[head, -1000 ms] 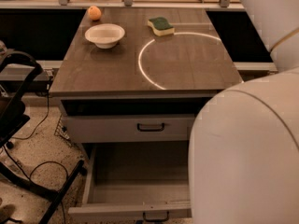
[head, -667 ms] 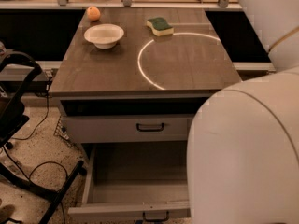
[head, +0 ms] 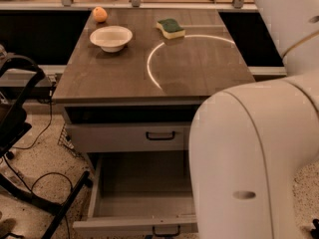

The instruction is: Move green jalapeno chip bag near sponge

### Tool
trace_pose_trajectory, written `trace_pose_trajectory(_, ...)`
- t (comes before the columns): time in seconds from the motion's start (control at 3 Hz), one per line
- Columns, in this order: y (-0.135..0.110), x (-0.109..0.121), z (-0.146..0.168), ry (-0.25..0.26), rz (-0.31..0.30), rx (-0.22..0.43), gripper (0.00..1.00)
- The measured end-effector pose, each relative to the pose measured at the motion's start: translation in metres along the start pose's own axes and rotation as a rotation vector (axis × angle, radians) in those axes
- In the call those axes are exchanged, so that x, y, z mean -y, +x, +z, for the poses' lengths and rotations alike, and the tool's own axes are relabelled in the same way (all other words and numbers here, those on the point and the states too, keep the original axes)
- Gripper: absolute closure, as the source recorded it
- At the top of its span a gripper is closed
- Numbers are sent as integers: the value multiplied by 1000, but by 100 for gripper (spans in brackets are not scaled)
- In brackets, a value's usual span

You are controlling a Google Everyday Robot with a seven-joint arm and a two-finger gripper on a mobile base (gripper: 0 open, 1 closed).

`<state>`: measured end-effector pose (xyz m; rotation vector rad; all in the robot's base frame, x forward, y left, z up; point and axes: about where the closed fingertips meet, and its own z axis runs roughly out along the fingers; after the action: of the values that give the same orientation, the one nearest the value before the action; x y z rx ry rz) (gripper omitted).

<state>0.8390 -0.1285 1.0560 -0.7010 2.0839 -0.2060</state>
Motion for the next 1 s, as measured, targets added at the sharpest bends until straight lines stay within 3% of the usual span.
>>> trace_pose_trajectory(0.33,21,69,10,128,95,29,100)
trace_pose_trajectory(0.67,39,91,20,161,161,42,100)
trace_pose_trajectory(1.0,84,95,49,137,265,-20,100)
